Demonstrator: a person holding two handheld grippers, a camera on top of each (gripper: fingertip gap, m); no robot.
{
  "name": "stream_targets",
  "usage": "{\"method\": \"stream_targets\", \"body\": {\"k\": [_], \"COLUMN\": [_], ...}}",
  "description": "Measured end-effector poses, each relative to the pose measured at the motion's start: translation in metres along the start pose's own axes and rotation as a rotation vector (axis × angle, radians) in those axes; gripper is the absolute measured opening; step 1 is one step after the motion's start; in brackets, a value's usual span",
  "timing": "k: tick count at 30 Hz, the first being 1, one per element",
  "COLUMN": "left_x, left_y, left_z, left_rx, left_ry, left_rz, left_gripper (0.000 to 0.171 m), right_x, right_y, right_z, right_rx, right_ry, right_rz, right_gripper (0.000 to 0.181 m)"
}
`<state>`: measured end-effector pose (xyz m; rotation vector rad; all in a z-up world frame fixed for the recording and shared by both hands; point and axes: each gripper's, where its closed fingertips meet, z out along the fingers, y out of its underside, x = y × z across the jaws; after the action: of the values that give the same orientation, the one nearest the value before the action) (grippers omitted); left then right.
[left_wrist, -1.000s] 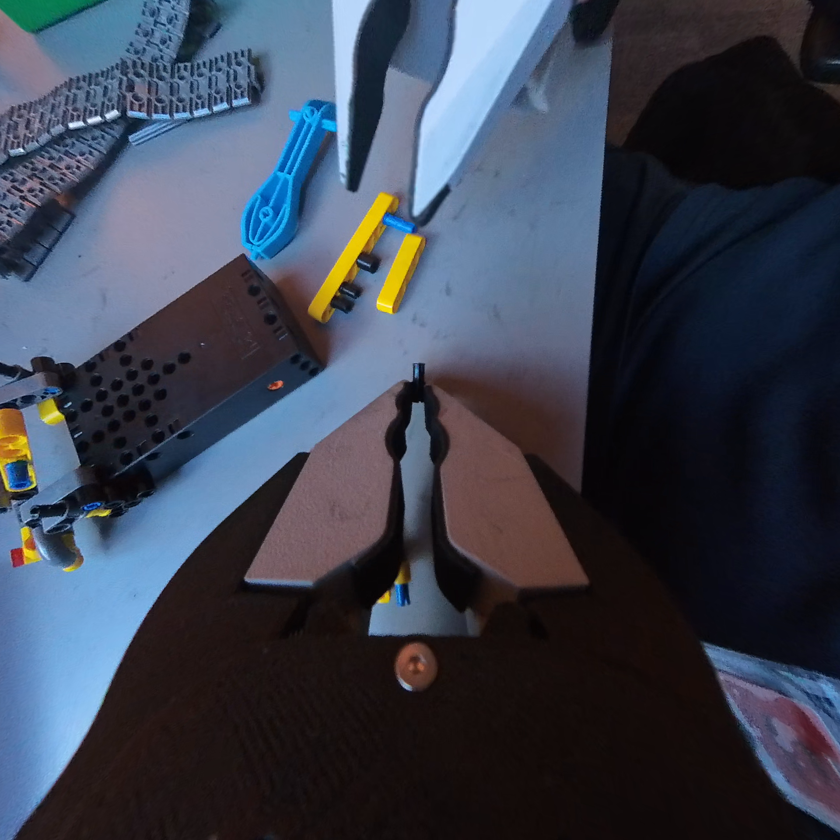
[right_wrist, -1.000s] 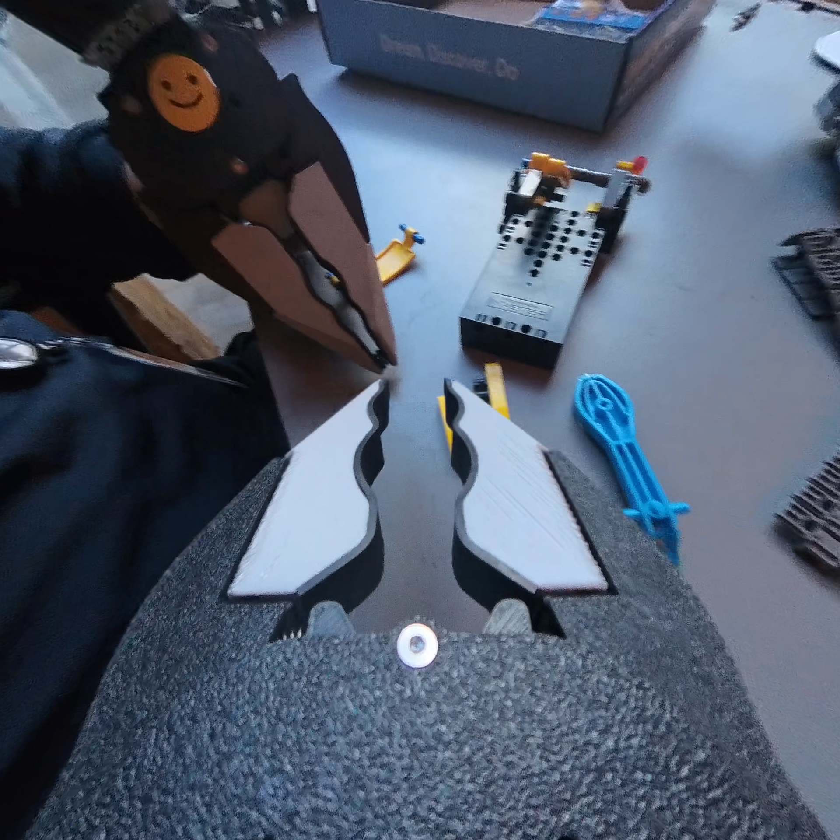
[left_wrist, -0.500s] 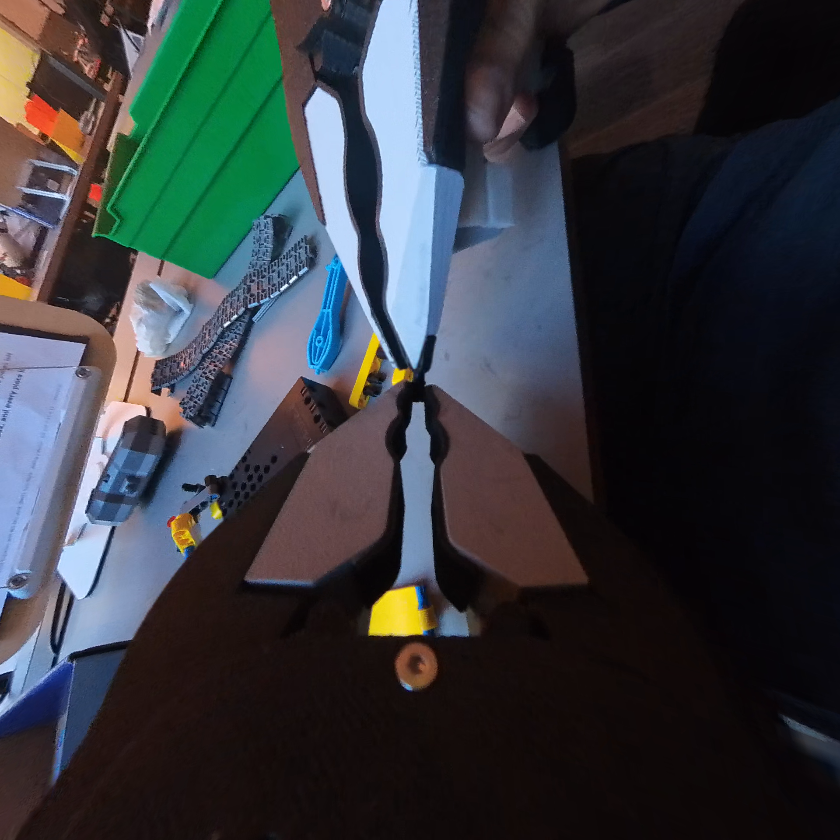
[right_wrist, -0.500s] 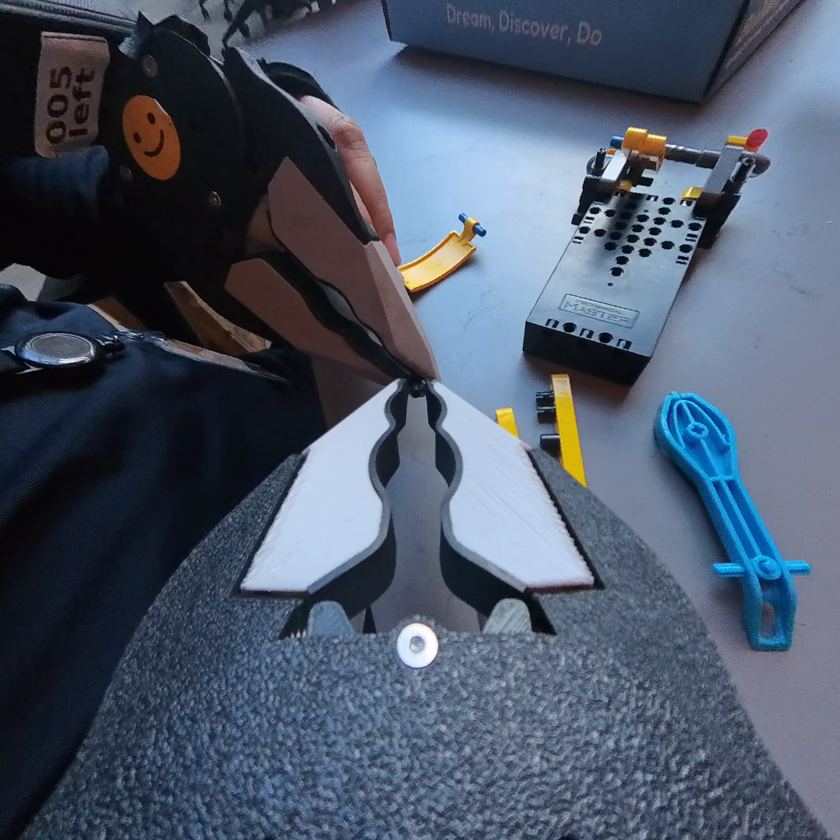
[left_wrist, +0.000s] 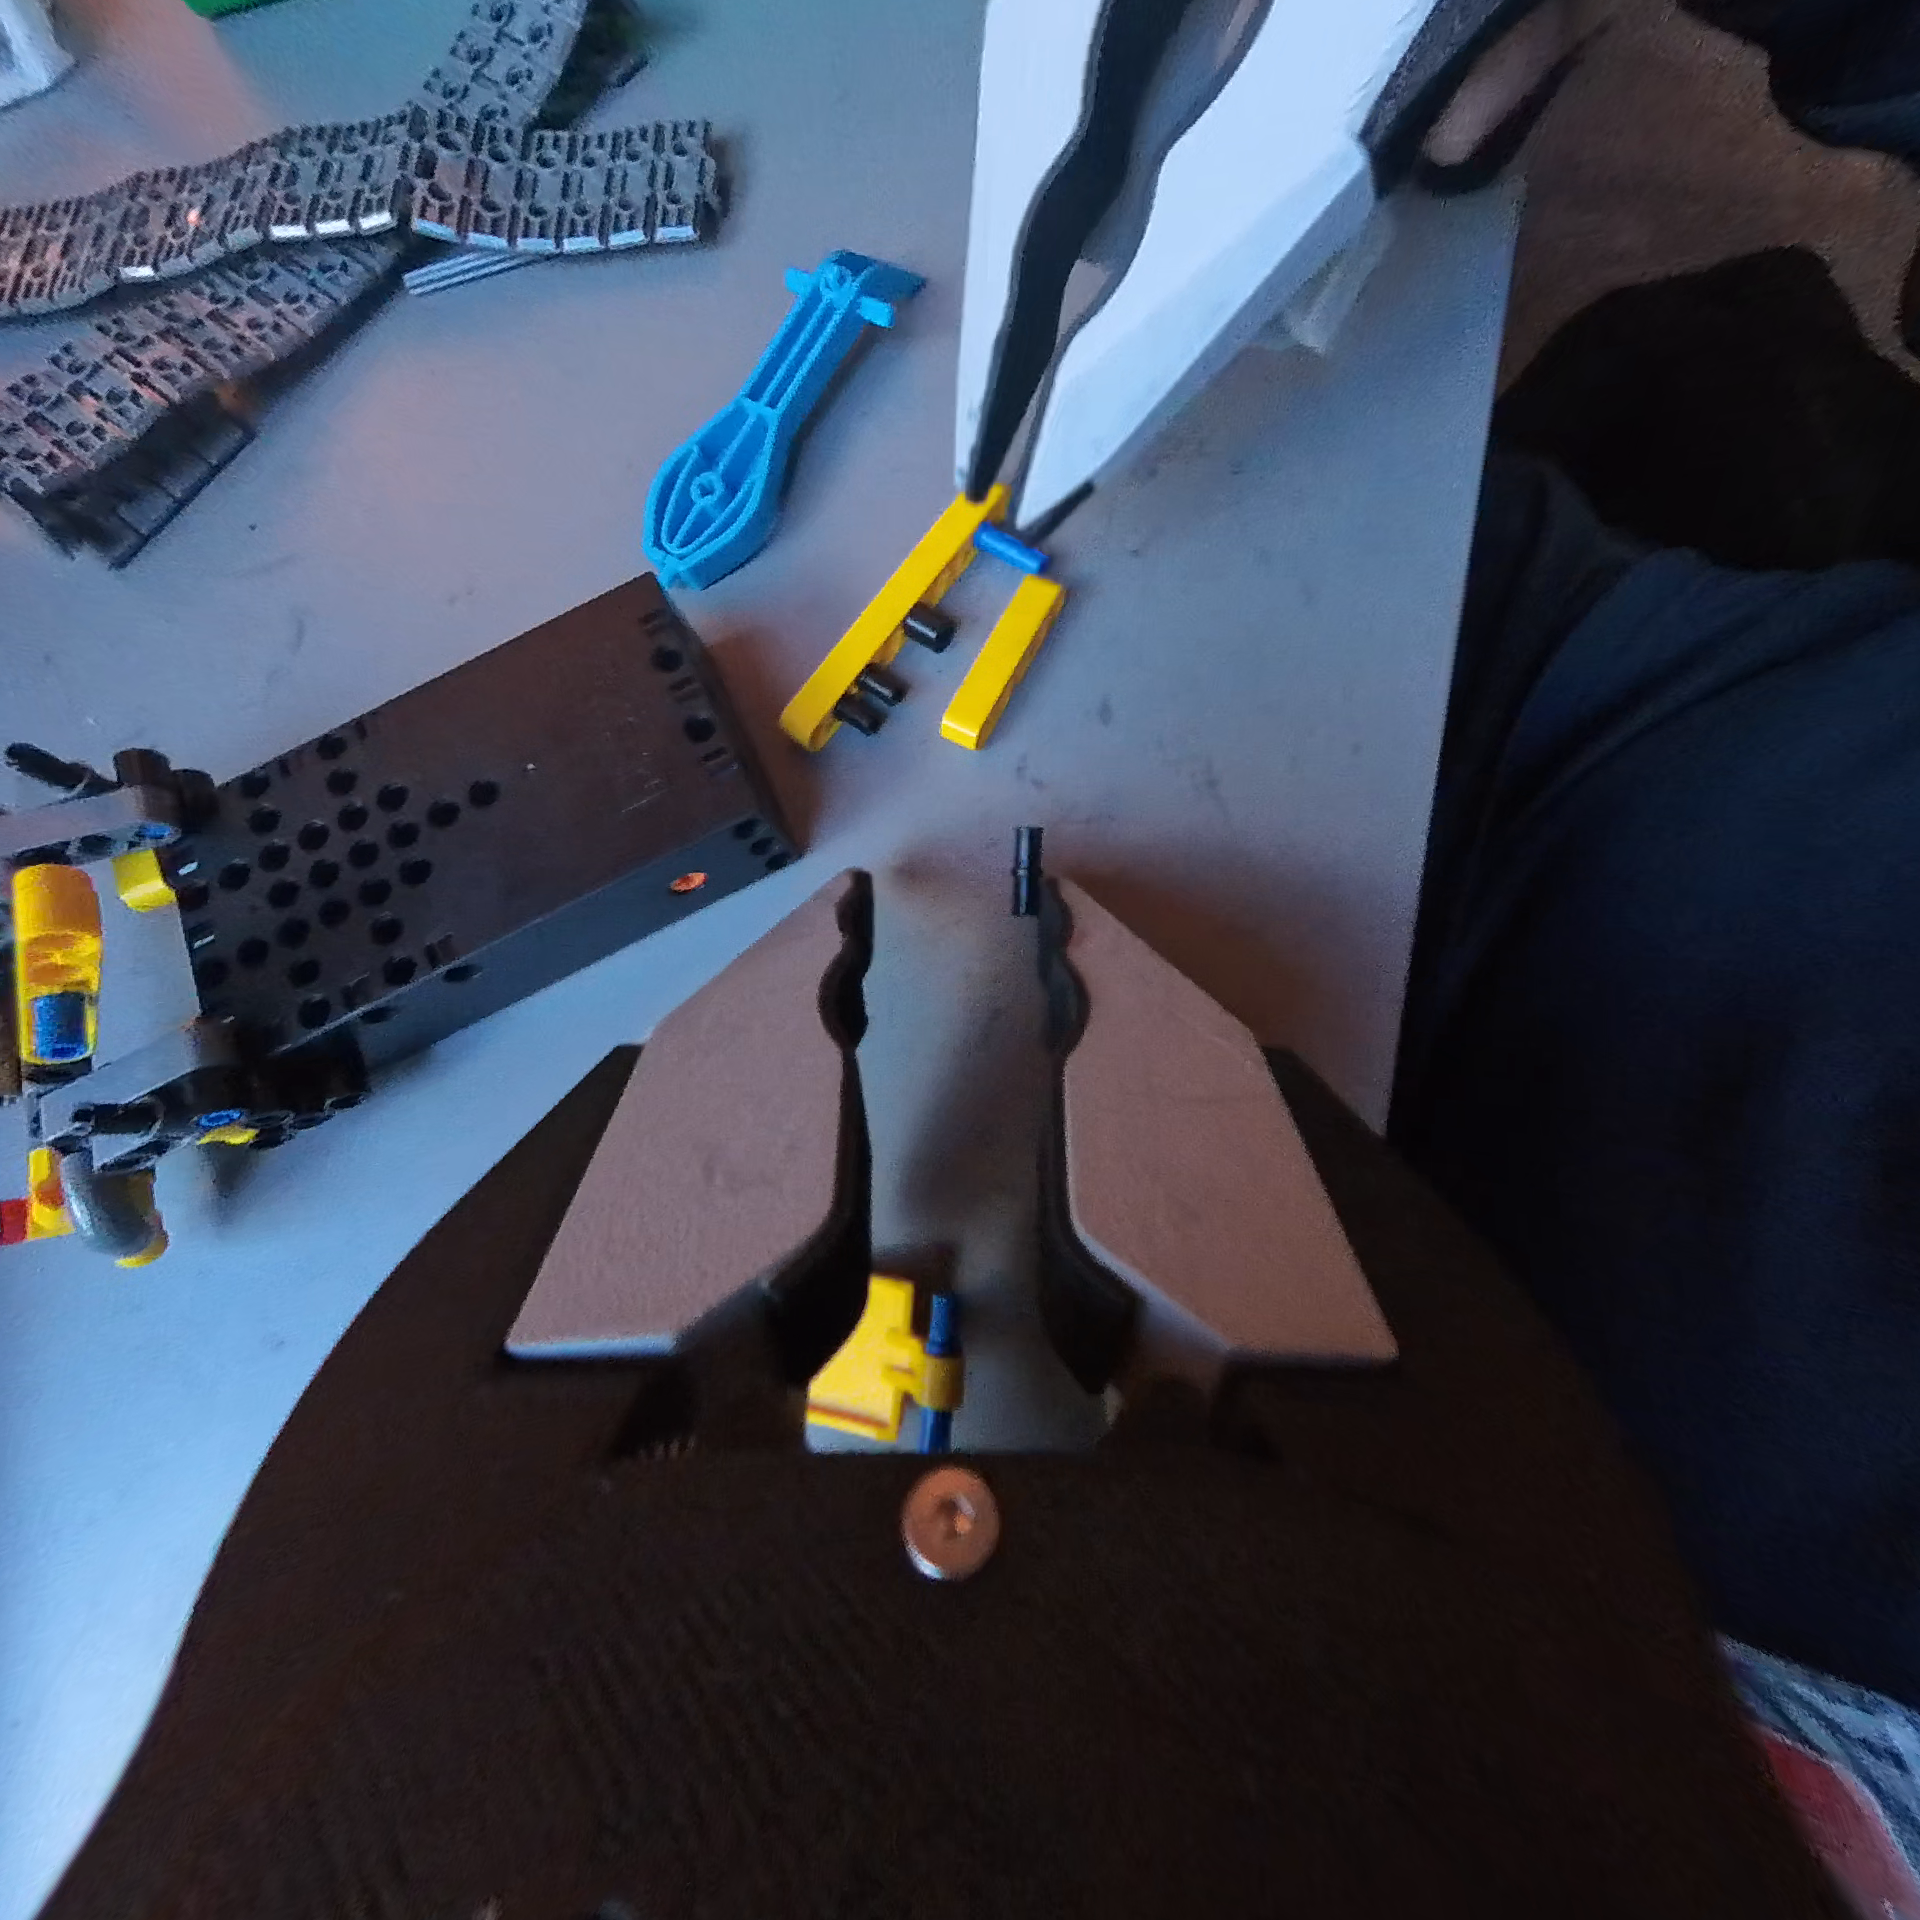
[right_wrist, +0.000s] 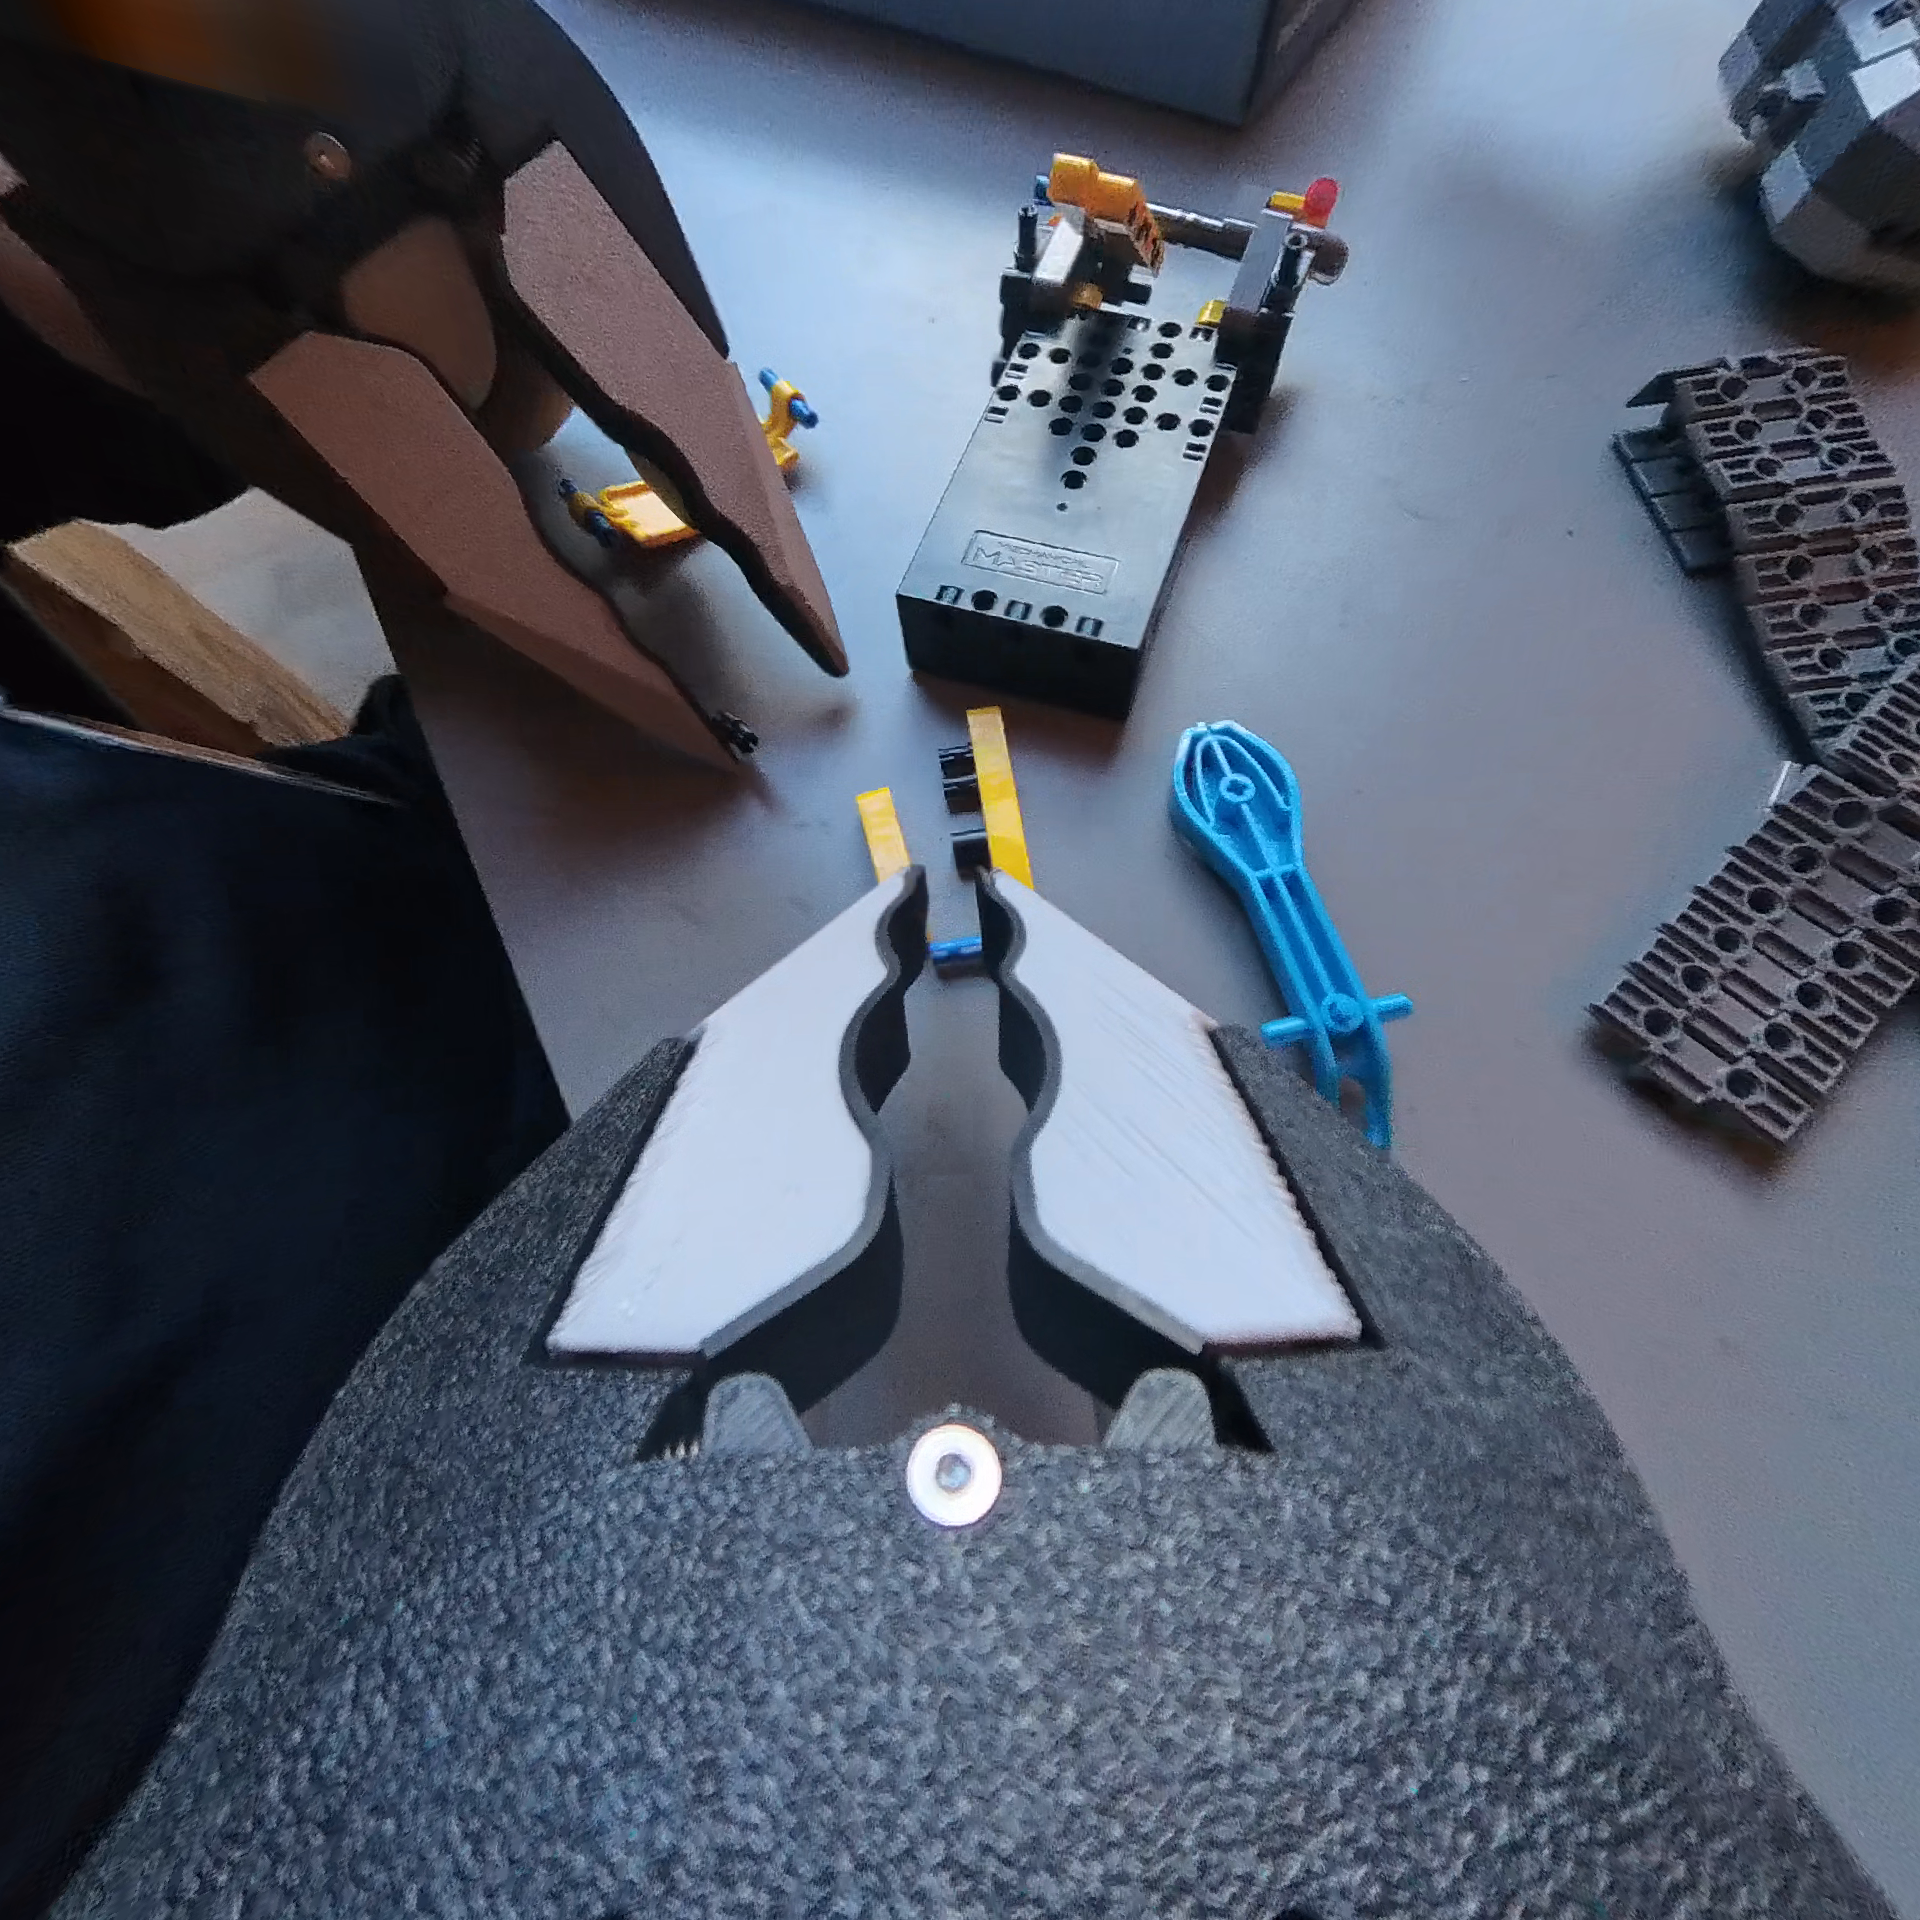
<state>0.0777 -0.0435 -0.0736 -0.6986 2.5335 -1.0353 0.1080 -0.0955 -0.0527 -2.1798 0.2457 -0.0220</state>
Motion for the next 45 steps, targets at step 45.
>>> {"method": "stream_targets", "body": {"k": [45], "left_x": [0.01], "left_y": [-0.004], "left_z": [0.005], "left_rx": [0.014], "left_ry": [-0.052], "left_rz": [0.188], "left_gripper": [0.003], "right_x": [0.053], "right_y": [-0.067], "right_z": [-0.104], "right_rx": [0.326], "right_ry": [-0.001], "right_rz": [0.243], "right_gripper": [0.015]}}
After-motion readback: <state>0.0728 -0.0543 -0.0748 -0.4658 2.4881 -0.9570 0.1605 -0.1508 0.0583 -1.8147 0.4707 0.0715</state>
